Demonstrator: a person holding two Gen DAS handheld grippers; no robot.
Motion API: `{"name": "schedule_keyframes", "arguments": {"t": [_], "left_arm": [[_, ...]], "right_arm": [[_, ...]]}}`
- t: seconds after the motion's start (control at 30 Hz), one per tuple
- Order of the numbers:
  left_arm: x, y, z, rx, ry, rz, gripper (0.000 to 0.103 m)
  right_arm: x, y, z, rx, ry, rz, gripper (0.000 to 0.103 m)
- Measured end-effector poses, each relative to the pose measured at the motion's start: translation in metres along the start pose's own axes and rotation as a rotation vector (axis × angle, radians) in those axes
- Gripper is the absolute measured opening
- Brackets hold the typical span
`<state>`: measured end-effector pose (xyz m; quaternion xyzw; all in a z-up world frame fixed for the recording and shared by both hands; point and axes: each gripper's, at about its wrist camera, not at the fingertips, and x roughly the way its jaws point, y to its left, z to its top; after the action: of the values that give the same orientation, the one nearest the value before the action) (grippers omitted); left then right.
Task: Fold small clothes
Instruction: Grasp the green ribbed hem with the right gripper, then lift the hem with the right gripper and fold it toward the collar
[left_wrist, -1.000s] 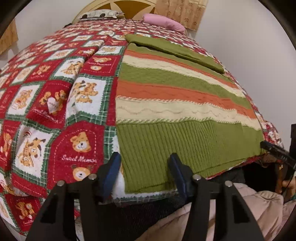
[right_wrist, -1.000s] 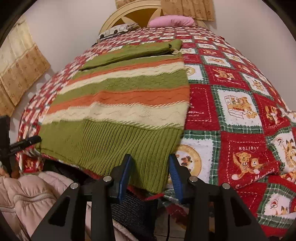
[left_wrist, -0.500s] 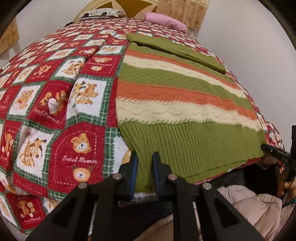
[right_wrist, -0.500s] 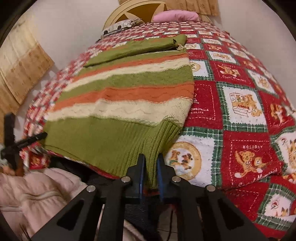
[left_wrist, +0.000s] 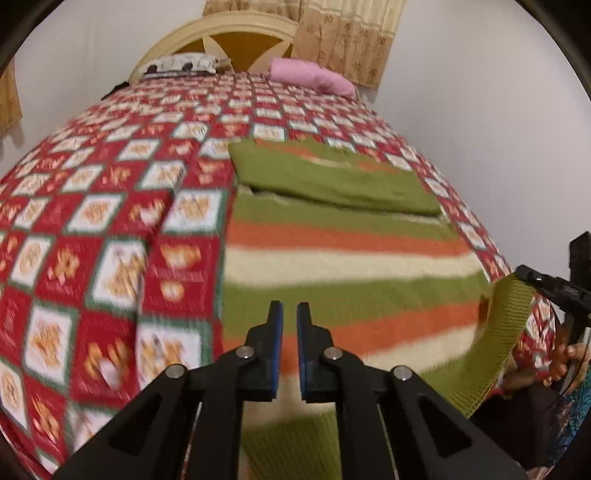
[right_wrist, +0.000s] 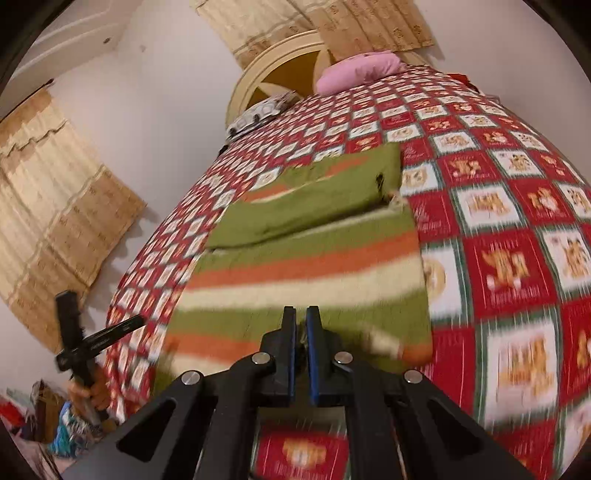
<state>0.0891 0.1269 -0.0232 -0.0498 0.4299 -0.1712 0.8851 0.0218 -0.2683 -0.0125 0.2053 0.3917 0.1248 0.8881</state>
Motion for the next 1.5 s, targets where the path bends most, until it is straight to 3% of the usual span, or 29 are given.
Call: {"name": "schedule_keyframes", "arguments": {"t": [0.1, 0.2, 0.3, 0.37, 0.43, 0.5, 0.53, 0.6, 0.63, 0.67, 0.8, 0.93, 1.0, 1.03, 1.07, 1.1, 1.2, 1.33, 1.4, 1.5], "left_arm": [[-0.011, 0.016, 0.007, 0.002, -0.018, 0.014, 0.009], [-0.018, 0.031, -0.008, 0.016, 0.008, -0.001, 0.013], [-0.019, 0.038, -0.027, 0.026, 0.049, -0.019, 0.028], [-0.019, 0.038, -0.041, 0.038, 0.078, -0.041, 0.051], [-0.016, 0.037, -0.05, 0.041, 0.1, -0.054, 0.065], [-0.012, 0.033, -0.06, 0.036, 0.124, -0.09, 0.065], [-0.009, 0.031, -0.063, 0.031, 0.129, -0.098, 0.065], [-0.003, 0.027, -0.066, 0.014, 0.136, -0.102, 0.065], [0.0, 0.027, -0.067, 0.003, 0.137, -0.105, 0.065], [0.003, 0.027, -0.068, -0.011, 0.139, -0.109, 0.065], [0.0, 0.028, -0.069, -0.043, 0.134, -0.1, 0.065], [-0.015, 0.033, -0.063, -0.03, 0.088, -0.059, 0.065], [-0.02, 0.039, -0.059, -0.03, 0.07, -0.039, 0.065], [-0.022, 0.042, -0.057, -0.028, 0.063, -0.026, 0.065], [-0.024, 0.046, -0.054, -0.022, 0.053, -0.008, 0.065], [-0.024, 0.049, -0.051, -0.016, 0.046, 0.003, 0.065], [-0.023, 0.058, -0.038, 0.007, 0.013, 0.041, 0.065], [-0.015, 0.07, -0.018, 0.016, -0.003, 0.042, 0.065], [-0.009, 0.073, -0.006, 0.037, -0.013, 0.044, 0.065], [0.0, 0.074, 0.006, 0.072, -0.01, 0.026, 0.065]], "right_arm": [[0.026, -0.008, 0.016, 0.01, -0.004, -0.056, 0.0], [0.053, -0.025, 0.025, 0.034, 0.014, -0.107, 0.0], [0.068, -0.041, 0.022, 0.061, 0.026, -0.135, 0.0], [0.067, -0.04, 0.015, 0.057, 0.014, -0.081, 0.0], [0.058, -0.028, 0.006, 0.002, 0.008, -0.061, 0.0], [0.049, -0.011, -0.002, -0.09, 0.02, -0.1, 0.003], [0.045, -0.003, -0.006, -0.138, 0.027, -0.111, 0.01], [0.042, 0.015, -0.014, -0.25, 0.058, -0.104, 0.048], [0.043, 0.022, -0.017, -0.287, 0.062, -0.112, 0.078], [0.044, 0.029, -0.02, -0.329, 0.059, -0.119, 0.085], [0.07, 0.054, -0.031, -0.541, 0.168, -0.085, 0.085], [0.106, 0.069, -0.054, -0.771, 0.277, -0.185, 0.082], [0.105, 0.071, -0.054, -0.802, 0.283, -0.142, 0.056], [0.102, 0.074, -0.052, -0.798, 0.309, -0.12, 0.028], [0.097, 0.078, -0.049, -0.821, 0.303, -0.15, 0.01], [0.092, 0.08, -0.047, -0.83, 0.29, -0.162, 0.01], [0.061, 0.078, -0.025, -0.743, 0.183, -0.116, 0.01], [0.043, 0.052, 0.021, -0.5, 0.032, -0.091, 0.01], [0.055, 0.026, 0.038, -0.353, 0.002, -0.137, 0.01], [0.082, -0.014, 0.044, -0.188, 0.03, -0.195, 0.01]]}}
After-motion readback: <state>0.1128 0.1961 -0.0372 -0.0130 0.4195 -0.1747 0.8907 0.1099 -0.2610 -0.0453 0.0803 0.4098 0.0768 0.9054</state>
